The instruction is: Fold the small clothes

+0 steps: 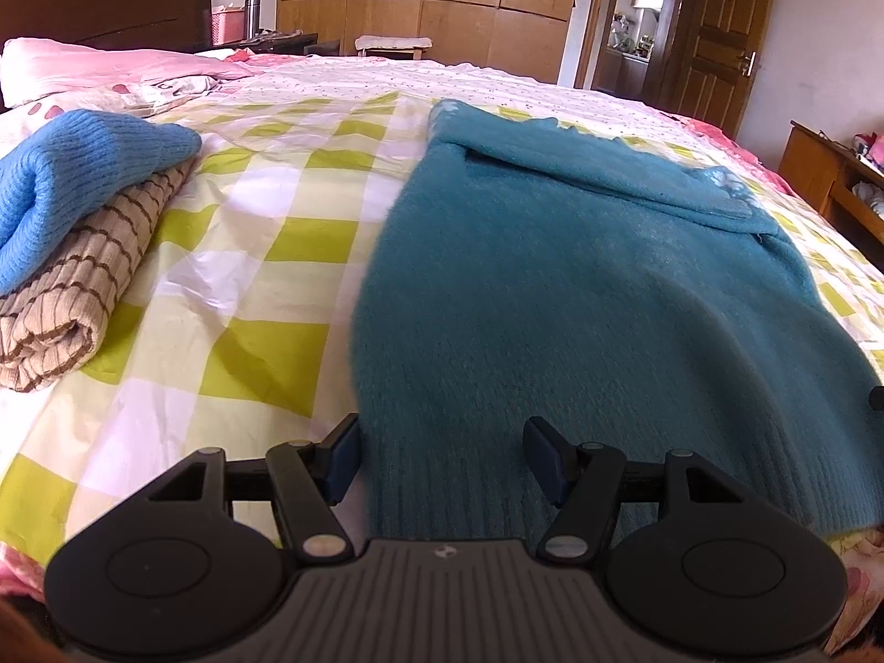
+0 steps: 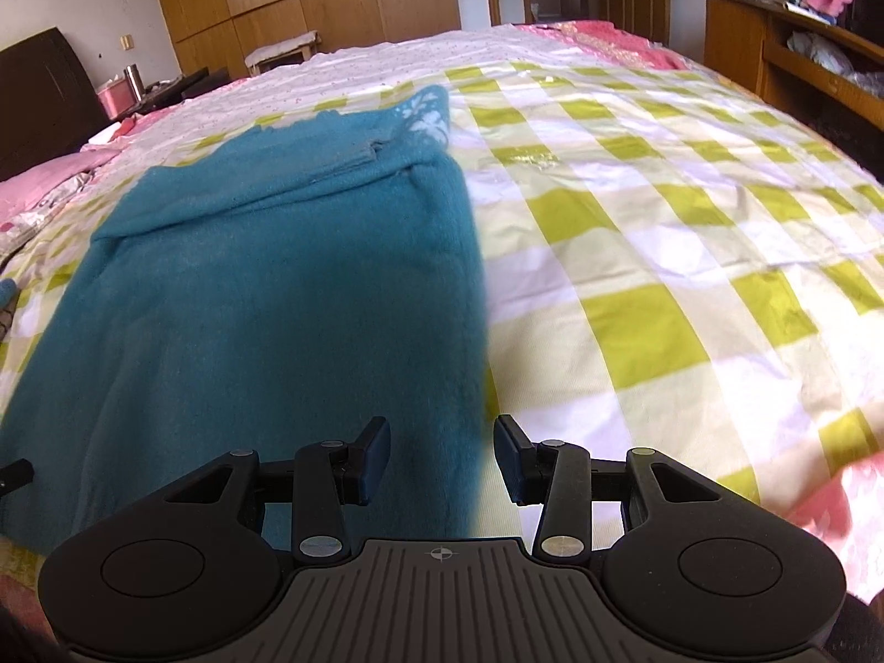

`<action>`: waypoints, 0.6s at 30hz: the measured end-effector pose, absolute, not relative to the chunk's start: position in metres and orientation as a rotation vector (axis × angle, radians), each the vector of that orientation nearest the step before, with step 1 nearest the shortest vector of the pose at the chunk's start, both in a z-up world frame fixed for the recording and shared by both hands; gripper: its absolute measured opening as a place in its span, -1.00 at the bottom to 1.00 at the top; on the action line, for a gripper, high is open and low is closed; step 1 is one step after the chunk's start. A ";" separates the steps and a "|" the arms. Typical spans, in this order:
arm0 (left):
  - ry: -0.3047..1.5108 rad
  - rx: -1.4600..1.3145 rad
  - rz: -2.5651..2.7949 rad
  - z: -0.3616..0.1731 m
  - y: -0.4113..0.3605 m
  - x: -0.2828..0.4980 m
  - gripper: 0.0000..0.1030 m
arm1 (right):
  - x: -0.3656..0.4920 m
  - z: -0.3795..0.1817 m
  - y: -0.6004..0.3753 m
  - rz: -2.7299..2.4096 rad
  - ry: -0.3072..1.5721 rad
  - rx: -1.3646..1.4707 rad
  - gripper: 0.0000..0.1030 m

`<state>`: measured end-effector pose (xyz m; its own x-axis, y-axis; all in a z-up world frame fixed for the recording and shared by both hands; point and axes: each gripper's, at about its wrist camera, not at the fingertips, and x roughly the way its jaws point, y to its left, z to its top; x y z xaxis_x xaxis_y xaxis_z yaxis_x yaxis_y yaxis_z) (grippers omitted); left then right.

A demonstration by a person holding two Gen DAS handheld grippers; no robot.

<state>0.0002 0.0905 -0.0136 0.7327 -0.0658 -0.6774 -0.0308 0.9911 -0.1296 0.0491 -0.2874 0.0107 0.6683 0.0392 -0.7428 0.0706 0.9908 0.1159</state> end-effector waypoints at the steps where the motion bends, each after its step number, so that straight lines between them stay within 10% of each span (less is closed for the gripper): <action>1: 0.749 -0.136 -0.021 -0.014 0.091 0.000 0.31 | 0.046 0.010 -0.289 -0.021 0.842 0.145 -0.21; 18: 0.759 -0.120 -0.044 -0.015 0.087 -0.005 0.31 | 0.031 0.011 -0.287 0.018 0.886 0.194 -0.20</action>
<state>-0.0046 0.0871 -0.0149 0.7252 -0.0832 -0.6835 -0.0032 0.9923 -0.1241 0.0306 -0.2870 0.0112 0.6335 0.0959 -0.7678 0.0648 0.9822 0.1761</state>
